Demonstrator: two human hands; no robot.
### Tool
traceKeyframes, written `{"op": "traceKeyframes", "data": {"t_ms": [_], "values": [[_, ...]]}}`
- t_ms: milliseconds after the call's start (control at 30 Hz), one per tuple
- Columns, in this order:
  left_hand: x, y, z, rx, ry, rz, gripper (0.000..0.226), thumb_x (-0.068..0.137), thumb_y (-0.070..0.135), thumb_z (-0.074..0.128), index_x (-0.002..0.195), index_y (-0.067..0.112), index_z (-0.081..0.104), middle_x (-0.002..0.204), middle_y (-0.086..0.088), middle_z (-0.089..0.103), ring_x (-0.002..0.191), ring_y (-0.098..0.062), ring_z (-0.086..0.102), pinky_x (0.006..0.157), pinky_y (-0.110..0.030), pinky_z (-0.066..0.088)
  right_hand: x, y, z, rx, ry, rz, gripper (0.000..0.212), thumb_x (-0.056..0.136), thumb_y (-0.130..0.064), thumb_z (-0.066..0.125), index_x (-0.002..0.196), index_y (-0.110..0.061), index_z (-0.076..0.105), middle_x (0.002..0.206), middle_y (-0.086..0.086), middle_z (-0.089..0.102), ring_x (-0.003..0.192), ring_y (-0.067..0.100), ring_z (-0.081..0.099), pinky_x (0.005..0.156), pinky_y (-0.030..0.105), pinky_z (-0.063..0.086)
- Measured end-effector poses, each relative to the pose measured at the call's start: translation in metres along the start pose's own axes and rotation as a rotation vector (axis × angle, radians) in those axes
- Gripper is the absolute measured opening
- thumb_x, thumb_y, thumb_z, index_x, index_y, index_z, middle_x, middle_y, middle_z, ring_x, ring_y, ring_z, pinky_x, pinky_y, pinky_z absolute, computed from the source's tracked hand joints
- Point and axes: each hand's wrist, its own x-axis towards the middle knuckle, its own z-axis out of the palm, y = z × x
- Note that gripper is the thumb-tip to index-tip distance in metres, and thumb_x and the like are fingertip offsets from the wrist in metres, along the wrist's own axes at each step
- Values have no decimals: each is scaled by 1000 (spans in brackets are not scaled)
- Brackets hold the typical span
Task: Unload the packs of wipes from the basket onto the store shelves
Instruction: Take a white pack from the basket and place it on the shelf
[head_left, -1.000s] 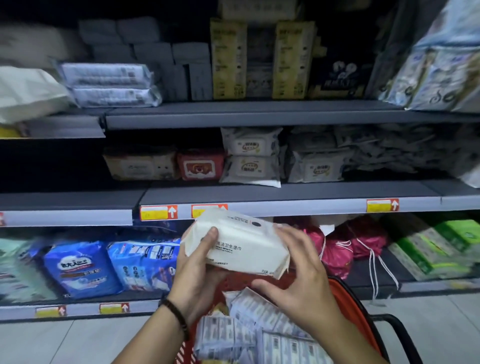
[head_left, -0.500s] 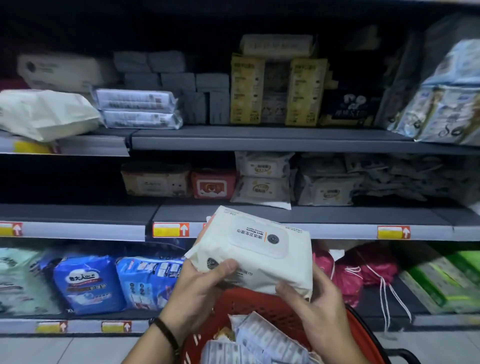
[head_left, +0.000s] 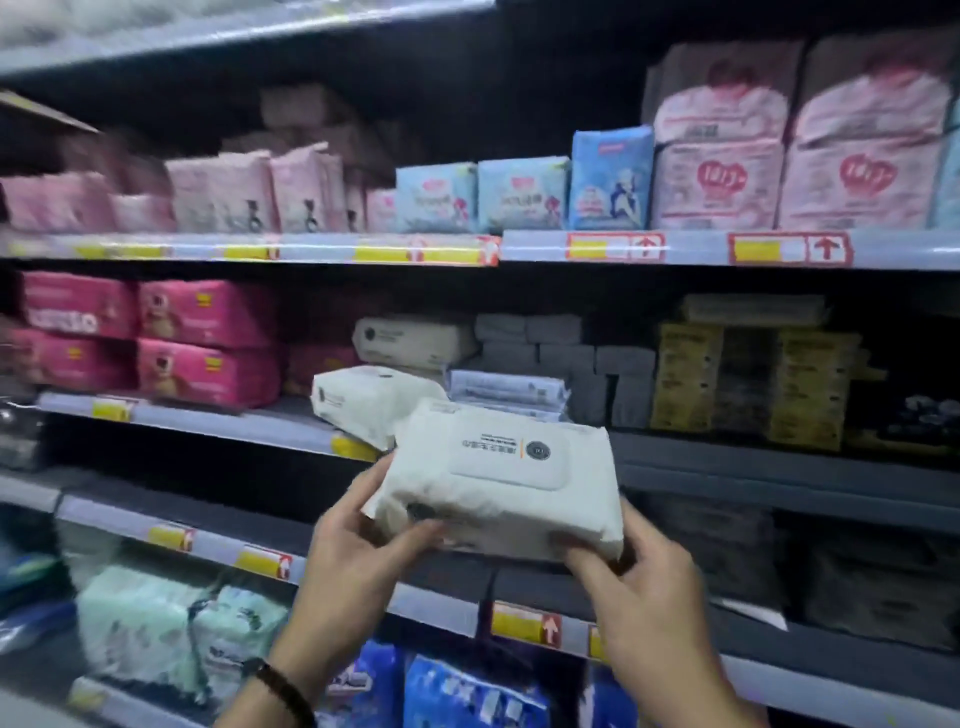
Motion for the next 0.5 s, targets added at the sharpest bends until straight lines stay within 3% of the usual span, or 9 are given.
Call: {"op": "traceKeyframes", "data": {"t_ms": [100,233,300,400,500], "values": [[42,22,-42,137,88,103,62,77,10,88,135,21,67,120,4,79,107,-8,72,99,-24,57,50,-37,48,10,-32,-110,45,90,-18,79,129,-39,71,98,-15,79,79,-2,67,69,20,53],[98,40,-80,245,180,205,47,92,0,75,133,22,68,113,10,81,101,-1,73,85,-13,56,116,-85,105,45,-113,-178,45,98,-17,71,137,-40,65,107,-22,77,91,-9,67,65,7,47],[130,43,-96,292,237,227,40,94,2,75,126,24,71,105,16,81,95,4,73,80,-12,56,145,-100,132,29,-126,-162,46,99,-22,71,141,-39,63,111,-19,76,98,-2,67,67,10,48],[176,33,-114,367,289,204,31,95,10,76,117,30,72,101,17,81,90,4,73,80,-18,58,182,-105,166,-30,-112,-119,53,100,-25,71,149,-37,57,122,-9,73,113,13,65,86,26,52],[209,9,-126,477,282,103,21,97,22,76,116,29,71,97,14,79,90,2,73,77,-27,58,213,-93,192,-138,-94,-38,33,99,-25,72,131,-31,69,115,-6,74,107,19,69,88,33,56]]}}
